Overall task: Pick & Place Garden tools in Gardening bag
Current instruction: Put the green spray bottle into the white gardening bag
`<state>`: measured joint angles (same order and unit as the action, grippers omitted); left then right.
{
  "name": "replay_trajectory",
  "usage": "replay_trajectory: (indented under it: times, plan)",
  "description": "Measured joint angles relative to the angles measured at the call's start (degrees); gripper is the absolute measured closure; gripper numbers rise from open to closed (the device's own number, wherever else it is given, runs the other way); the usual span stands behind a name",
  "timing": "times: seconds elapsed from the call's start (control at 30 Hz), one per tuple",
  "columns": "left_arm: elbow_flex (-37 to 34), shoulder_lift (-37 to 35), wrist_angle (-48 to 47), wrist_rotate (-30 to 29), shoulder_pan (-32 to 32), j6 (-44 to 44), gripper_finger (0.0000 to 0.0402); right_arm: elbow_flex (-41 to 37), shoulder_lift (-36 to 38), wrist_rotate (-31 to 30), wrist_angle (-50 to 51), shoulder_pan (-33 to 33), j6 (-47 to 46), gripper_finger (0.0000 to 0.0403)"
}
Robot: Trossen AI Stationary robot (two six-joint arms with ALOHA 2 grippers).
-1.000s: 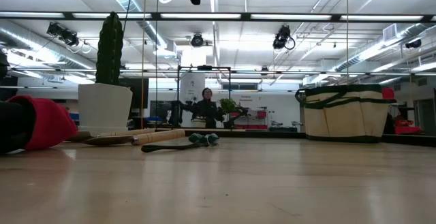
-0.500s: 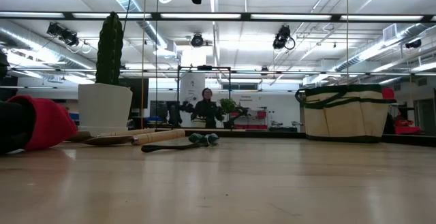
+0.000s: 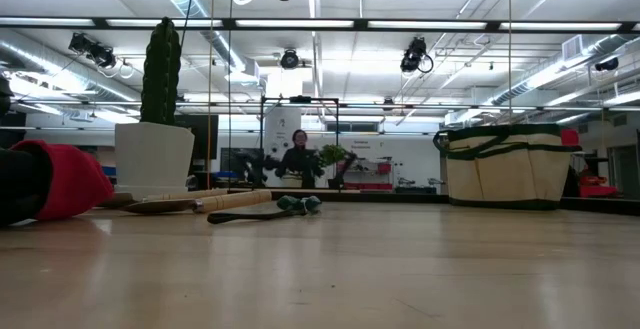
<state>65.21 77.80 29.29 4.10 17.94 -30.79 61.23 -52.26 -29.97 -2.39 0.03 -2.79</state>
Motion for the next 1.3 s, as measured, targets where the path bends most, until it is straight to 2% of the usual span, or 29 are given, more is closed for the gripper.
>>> replay_trajectory:
  times: [0.3, 0.5, 0.8, 1.07, 1.3]
  plan:
    - [0.02, -2.85, -2.45, 6.35, 2.65, -0.04, 0.0193, 0.0, 4.42, -1.52, 7.76, -0.61, -3.15, 0.0351]
    - [0.04, -3.04, -2.31, 7.29, 2.84, -0.05, 0.0193, 0.0, 5.48, -1.45, 15.46, -1.53, -6.55, 0.0351]
    - [0.04, -3.04, -2.33, 8.24, 2.84, -0.56, 0.0193, 0.0, 5.55, 1.59, 29.9, -2.3, -12.78, 0.0351]
    - [0.04, -3.04, -2.5, 9.34, 2.84, -1.57, 0.0193, 0.13, 6.34, 6.85, 33.53, -4.78, -15.24, 0.0351]
    - [0.04, -3.04, -2.59, 9.34, 2.84, -1.59, 0.0193, 8.05, 5.23, 8.6, 44.44, -7.87, -14.91, 0.0351]
